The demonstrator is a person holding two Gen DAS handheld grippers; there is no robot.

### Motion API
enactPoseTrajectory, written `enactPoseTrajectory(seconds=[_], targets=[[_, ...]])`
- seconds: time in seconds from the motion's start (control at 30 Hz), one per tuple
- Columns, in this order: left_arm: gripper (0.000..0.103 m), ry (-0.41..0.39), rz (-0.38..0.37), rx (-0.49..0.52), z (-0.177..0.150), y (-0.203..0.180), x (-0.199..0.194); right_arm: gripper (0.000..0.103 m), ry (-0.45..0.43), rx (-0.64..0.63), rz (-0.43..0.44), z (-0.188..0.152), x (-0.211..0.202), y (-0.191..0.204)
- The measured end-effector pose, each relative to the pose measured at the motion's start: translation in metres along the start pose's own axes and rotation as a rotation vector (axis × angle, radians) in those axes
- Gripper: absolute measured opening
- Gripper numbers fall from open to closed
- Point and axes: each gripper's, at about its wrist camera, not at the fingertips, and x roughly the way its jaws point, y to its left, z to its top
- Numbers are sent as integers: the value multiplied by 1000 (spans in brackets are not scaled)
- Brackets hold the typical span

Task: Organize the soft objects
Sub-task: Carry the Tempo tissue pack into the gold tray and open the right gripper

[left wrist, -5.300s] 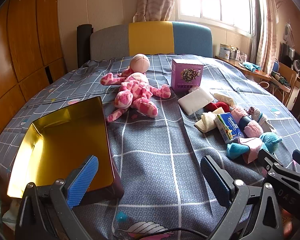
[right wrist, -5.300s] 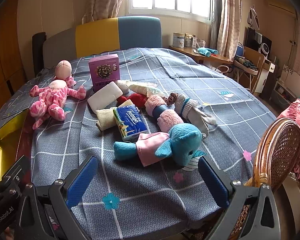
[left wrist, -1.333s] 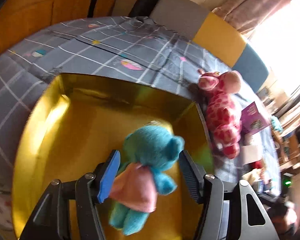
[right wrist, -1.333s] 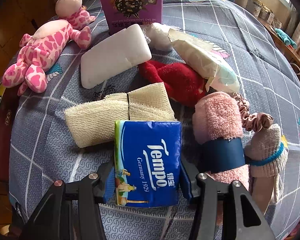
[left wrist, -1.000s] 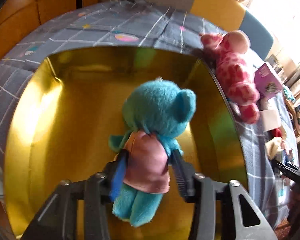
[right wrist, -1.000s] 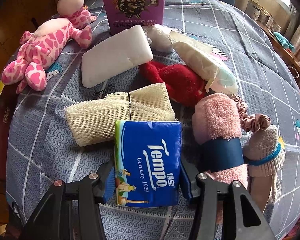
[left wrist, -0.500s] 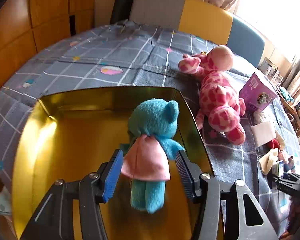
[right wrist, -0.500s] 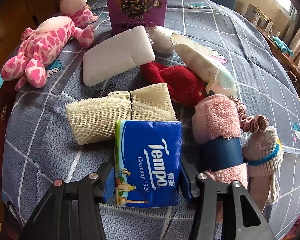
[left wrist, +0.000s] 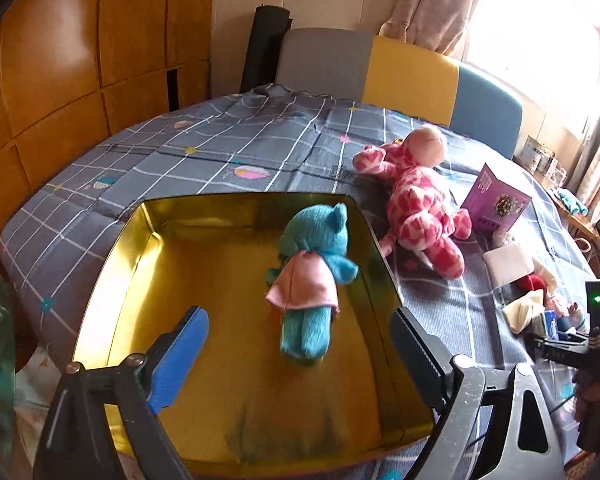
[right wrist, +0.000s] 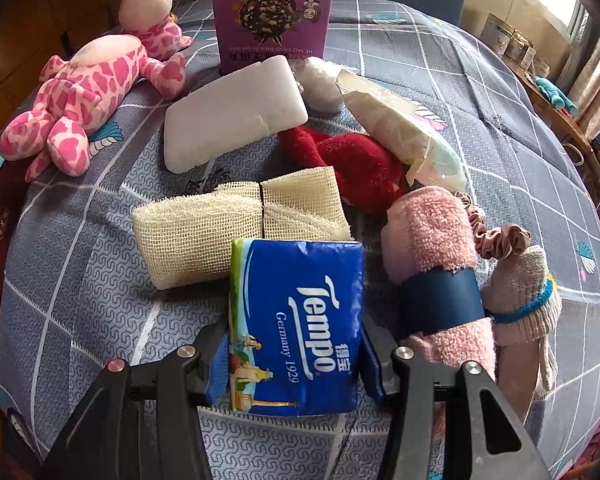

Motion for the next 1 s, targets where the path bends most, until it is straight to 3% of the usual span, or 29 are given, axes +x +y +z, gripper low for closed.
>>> enactPoseTrajectory(seconds=[0.27, 0.47, 0.63, 0.7, 0.87, 1.0], targets=[[102, 2, 25, -40, -15, 9, -9, 52, -31, 40, -43, -11, -10, 8], [103, -77, 82, -50, -12, 18, -22, 52, -48, 47, -54, -25, -25, 16], [103, -88, 101, -53, -9, 23, -23, 52, -38, 66, -59, -26, -29, 17], [103, -89, 109, -40, -9, 22, -24, 52, -78, 73, -79, -26, -43, 17], [103, -100, 129, -21, -10, 21, -27, 52, -191, 82, -9, -17, -92, 28], [103, -105, 140, -21, -10, 21, -28, 52, -225, 4, 85, -3, -112, 67]])
